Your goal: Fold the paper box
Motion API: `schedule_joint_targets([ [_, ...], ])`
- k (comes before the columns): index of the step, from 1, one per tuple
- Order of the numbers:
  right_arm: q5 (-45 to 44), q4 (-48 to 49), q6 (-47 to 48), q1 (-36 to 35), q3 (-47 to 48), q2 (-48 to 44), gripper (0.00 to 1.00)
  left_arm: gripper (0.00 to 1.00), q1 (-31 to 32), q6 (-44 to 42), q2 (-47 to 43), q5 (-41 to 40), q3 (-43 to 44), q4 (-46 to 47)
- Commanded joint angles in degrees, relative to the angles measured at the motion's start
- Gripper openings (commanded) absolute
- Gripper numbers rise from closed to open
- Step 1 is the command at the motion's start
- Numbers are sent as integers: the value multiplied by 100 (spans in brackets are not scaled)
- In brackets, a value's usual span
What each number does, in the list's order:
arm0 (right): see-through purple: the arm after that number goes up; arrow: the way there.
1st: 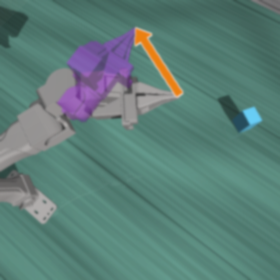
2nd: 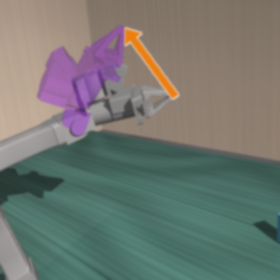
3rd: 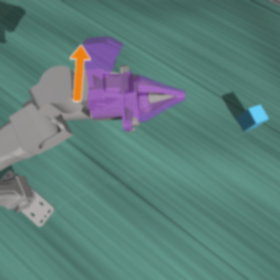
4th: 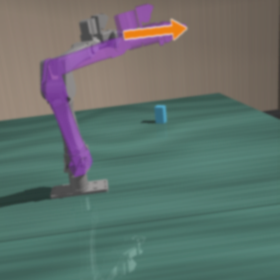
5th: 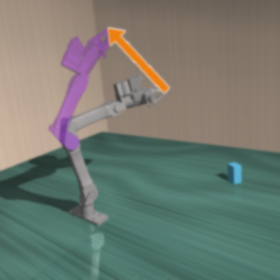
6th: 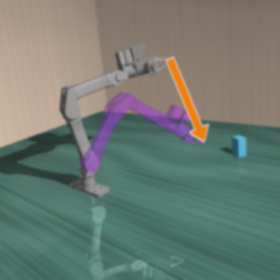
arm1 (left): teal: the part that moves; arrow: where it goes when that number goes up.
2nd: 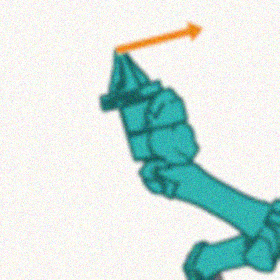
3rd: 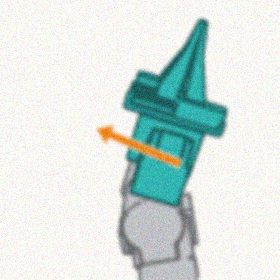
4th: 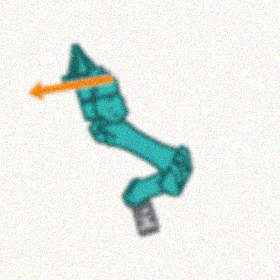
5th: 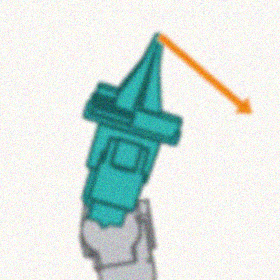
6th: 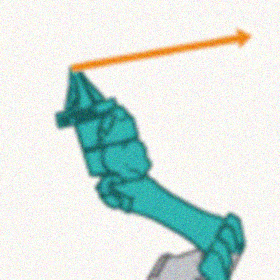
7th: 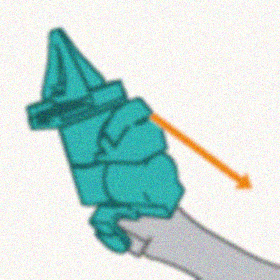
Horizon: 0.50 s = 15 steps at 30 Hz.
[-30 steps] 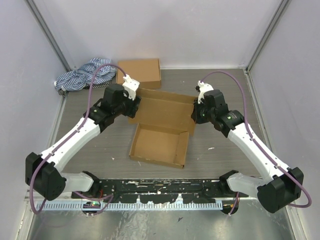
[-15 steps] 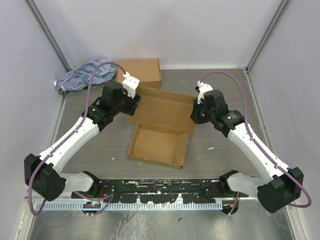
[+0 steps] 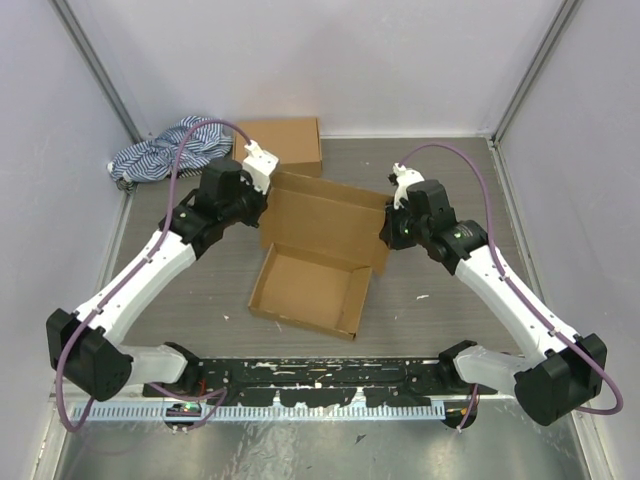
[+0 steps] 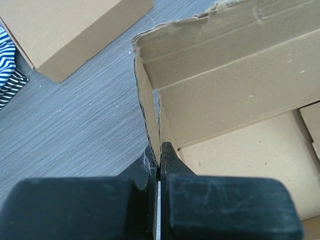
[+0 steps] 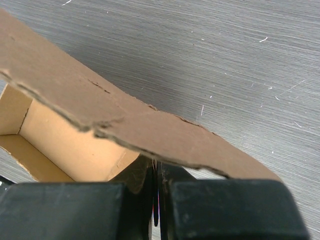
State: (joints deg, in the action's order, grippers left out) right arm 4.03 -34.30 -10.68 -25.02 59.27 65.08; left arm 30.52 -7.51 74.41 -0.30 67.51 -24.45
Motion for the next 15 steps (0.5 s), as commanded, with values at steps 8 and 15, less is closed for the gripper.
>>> schedule_joint_targets([
  [8,76,253,-122,-57,274,58,1,0,-11,510,-429,545,25,-136],
  [15,-933,467,-383,-372,384,43,1,0,6,998,-464,308,-121,77],
])
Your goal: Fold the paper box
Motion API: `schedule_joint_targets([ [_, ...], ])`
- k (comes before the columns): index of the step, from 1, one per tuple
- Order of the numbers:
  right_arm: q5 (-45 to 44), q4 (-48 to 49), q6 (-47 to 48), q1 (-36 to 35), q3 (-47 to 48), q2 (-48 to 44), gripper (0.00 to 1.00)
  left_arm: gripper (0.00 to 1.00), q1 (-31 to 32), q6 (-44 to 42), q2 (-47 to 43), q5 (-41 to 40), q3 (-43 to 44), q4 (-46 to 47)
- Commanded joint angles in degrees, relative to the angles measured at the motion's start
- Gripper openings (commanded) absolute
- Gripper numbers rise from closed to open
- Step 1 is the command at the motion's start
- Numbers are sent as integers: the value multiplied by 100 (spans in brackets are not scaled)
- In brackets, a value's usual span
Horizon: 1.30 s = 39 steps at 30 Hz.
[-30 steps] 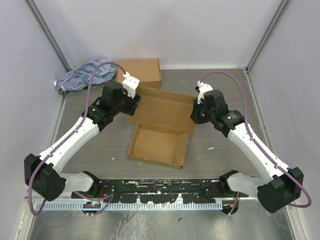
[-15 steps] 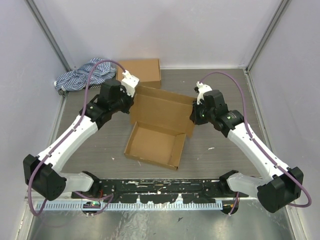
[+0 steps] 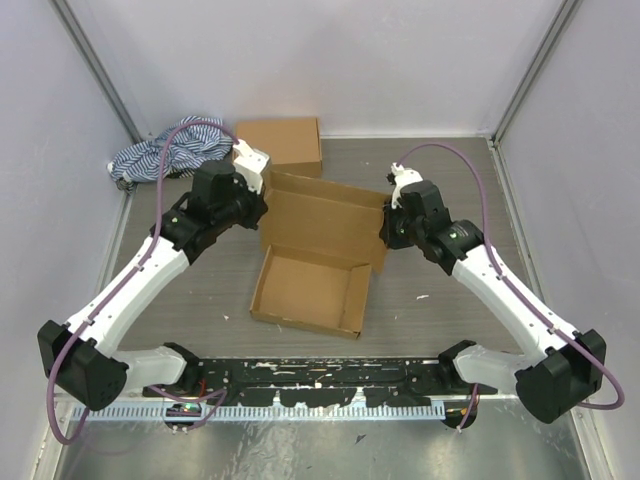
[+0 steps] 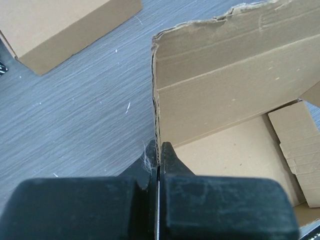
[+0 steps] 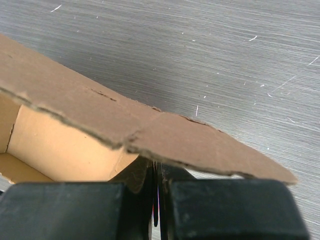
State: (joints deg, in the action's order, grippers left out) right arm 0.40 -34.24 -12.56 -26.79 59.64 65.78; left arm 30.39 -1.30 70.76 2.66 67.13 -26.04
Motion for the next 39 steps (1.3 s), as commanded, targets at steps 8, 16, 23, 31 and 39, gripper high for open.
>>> schedule_joint_targets([
  [8,-1171,1166,-444,-360,563,239,1,0,97,771,-168,-477,-54,608],
  [16,-2038,2140,-503,-549,483,588,1,0,97,915,-125,-723,-158,1315],
  [23,-2516,2832,-645,-839,-5,687,1,2,98,1122,40,-557,-461,1596],
  [31,-3199,2920,-849,-1496,-598,664,1,5,98,1512,-209,-363,-1136,1756],
  [39,-3747,2353,-1400,-2015,-1077,467,2,12,190,1803,-745,-262,-1616,1399],
])
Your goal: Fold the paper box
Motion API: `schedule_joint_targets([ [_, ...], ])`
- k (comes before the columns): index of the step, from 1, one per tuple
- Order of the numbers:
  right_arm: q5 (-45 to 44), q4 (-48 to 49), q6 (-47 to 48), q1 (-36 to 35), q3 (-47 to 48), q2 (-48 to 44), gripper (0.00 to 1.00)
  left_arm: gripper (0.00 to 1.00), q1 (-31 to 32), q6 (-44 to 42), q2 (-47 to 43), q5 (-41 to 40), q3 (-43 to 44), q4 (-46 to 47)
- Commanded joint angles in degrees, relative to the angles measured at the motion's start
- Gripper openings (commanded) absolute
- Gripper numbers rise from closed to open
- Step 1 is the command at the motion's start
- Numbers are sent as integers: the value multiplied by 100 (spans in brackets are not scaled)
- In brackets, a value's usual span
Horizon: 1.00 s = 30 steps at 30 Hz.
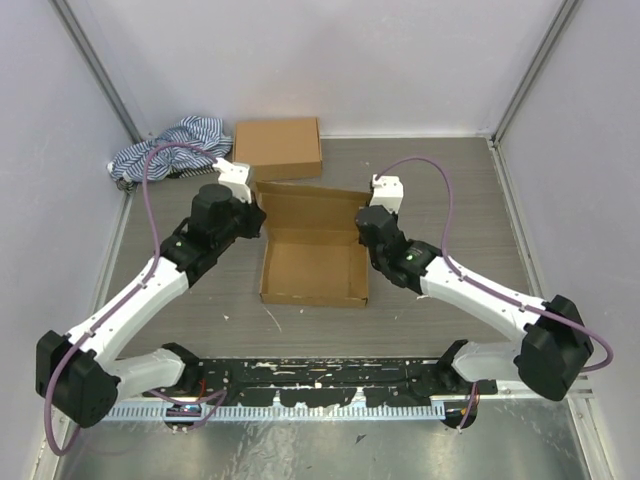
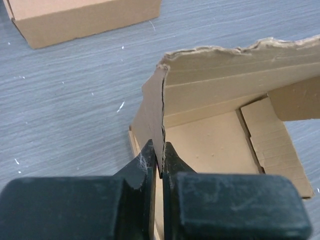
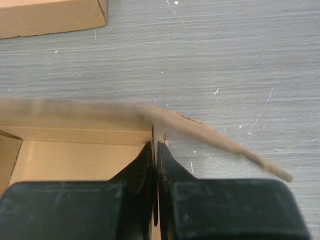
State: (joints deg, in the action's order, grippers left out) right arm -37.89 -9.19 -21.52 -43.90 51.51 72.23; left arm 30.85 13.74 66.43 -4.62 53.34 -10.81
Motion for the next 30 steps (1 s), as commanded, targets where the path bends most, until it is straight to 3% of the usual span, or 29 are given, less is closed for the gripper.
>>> schedule_joint_targets([
  [1,36,-232,-601,-352,-342,-246,2,12,150,326,-398,465,-289,-180],
  [12,-160,-882,-1381,-836,-967,-959,4,20,200,720,-1177,392,-883,-789],
  [18,-130,-1094,-1731,-1122,-1002,-718,5,44,263,1125,-1364,396,-1241,-1106],
  [22,-216,-1455,-2202,-1364,-926,-432,7,51,264,1552,-1642,347,-1335,-1619],
  [24,-244,-1732,-2505,-1502,-921,-333,16,51,269,1716,-1858,376,-1335,-1919],
  [30,408,-2289,-2676,-1918,-979,-552,63,53,272,2091,-2778,503,-1343,-2719],
])
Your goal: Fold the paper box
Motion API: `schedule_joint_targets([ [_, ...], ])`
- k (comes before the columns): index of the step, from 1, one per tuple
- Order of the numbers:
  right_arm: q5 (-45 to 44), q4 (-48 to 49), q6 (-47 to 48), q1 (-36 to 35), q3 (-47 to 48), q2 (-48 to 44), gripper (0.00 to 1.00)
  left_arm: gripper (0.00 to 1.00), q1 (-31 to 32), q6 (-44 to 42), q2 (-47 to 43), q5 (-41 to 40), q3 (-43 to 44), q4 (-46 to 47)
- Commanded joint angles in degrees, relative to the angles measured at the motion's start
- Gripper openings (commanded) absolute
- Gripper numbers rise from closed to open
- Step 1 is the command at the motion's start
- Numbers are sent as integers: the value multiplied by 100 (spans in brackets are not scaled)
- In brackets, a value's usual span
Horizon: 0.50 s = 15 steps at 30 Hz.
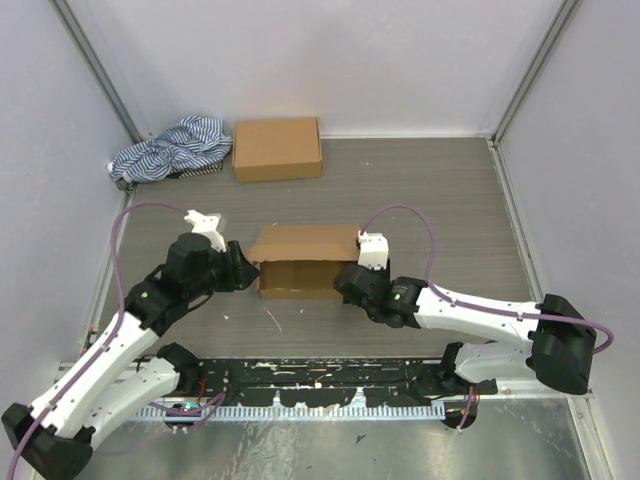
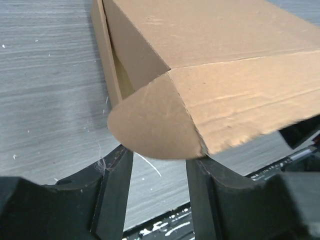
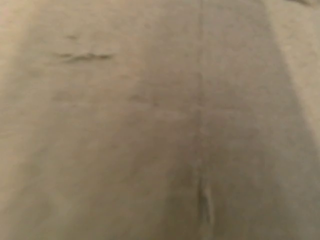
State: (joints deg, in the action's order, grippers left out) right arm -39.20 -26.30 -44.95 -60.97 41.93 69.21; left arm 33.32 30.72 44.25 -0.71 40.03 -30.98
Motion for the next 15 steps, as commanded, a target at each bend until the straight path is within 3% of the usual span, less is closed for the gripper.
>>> schedule_joint_targets([
  [1,826,-615,-243,-262,-50,-348,65,53,23,444,-668,160,22,-898],
  [7,2241,-944,-32,-800,-236,-1458,67,50,33,887,-1241,607,224,-1355],
  [10,2935,-1023,55,-1056,-174,-2039,66,49,25,932,-1497,396,293,-1336],
  [13,2882,-1358,26,-1127,92,-2459,66,48,26,815,-1375,9,394,-1355],
  [15,2273,-1652,-96,-1127,293,-2550,65,49,27,676,-1047,-186,476,-1350],
])
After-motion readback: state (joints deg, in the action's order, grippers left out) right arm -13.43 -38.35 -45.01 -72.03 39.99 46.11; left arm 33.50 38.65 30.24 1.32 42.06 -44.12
